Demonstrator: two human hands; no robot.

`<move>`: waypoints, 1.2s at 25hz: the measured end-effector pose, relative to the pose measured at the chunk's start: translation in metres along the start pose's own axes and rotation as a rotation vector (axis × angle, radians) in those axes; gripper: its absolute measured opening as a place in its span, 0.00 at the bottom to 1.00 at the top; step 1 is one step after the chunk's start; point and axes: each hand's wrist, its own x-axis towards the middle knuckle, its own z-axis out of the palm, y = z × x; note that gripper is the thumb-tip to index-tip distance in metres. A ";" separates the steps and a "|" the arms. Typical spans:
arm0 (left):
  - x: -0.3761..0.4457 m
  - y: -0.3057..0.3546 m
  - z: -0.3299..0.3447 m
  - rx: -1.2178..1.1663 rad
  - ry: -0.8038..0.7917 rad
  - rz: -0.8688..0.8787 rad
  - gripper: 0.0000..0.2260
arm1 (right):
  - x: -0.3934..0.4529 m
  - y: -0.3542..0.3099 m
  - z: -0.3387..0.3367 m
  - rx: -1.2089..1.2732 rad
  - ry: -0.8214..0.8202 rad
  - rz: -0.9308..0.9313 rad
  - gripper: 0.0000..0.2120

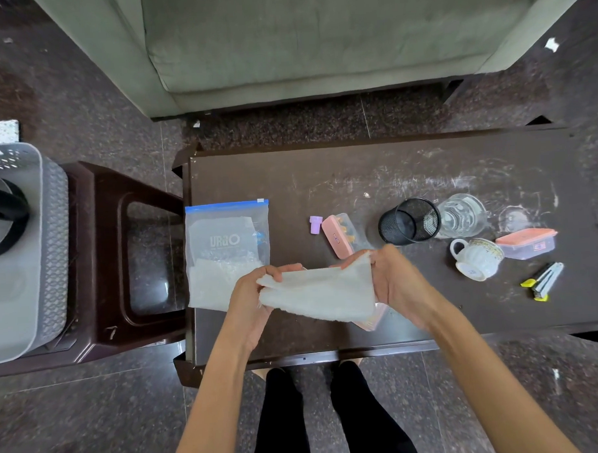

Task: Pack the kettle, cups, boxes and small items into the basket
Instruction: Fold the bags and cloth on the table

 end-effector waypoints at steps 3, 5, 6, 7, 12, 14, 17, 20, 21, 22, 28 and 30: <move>0.003 0.001 0.009 -0.004 0.028 0.024 0.20 | -0.002 0.005 -0.007 -0.082 0.064 -0.010 0.22; 0.004 0.003 0.016 0.061 0.030 0.034 0.11 | -0.004 0.013 -0.011 -0.167 0.127 -0.085 0.10; 0.005 0.004 0.017 0.103 0.016 0.027 0.04 | -0.003 0.017 -0.014 -0.166 0.162 -0.121 0.13; 0.008 0.003 0.016 0.159 0.003 0.023 0.10 | -0.004 0.018 -0.016 -0.133 0.195 -0.140 0.19; 0.013 -0.001 0.022 0.278 -0.028 -0.066 0.18 | -0.006 0.016 -0.021 0.066 0.208 -0.077 0.18; 0.012 0.000 0.027 0.285 -0.015 -0.025 0.16 | -0.006 0.019 -0.023 0.055 0.145 -0.082 0.20; 0.011 0.002 0.032 0.338 -0.022 0.023 0.13 | -0.009 0.013 -0.025 0.039 0.080 -0.132 0.21; 0.010 0.003 0.039 0.269 -0.030 0.011 0.08 | -0.018 0.000 -0.028 0.034 -0.002 -0.123 0.16; 0.012 0.003 0.041 0.182 -0.003 -0.001 0.08 | -0.020 -0.002 -0.029 0.015 -0.025 -0.116 0.14; 0.013 0.001 0.044 0.074 0.047 -0.017 0.08 | -0.022 -0.003 -0.030 0.011 -0.030 -0.110 0.12; 0.030 -0.009 0.074 -0.027 0.235 -0.011 0.07 | -0.037 -0.017 -0.053 0.001 0.278 -0.275 0.07; 0.034 -0.009 0.093 0.023 0.235 -0.004 0.07 | -0.041 -0.024 -0.072 -0.013 0.443 -0.338 0.06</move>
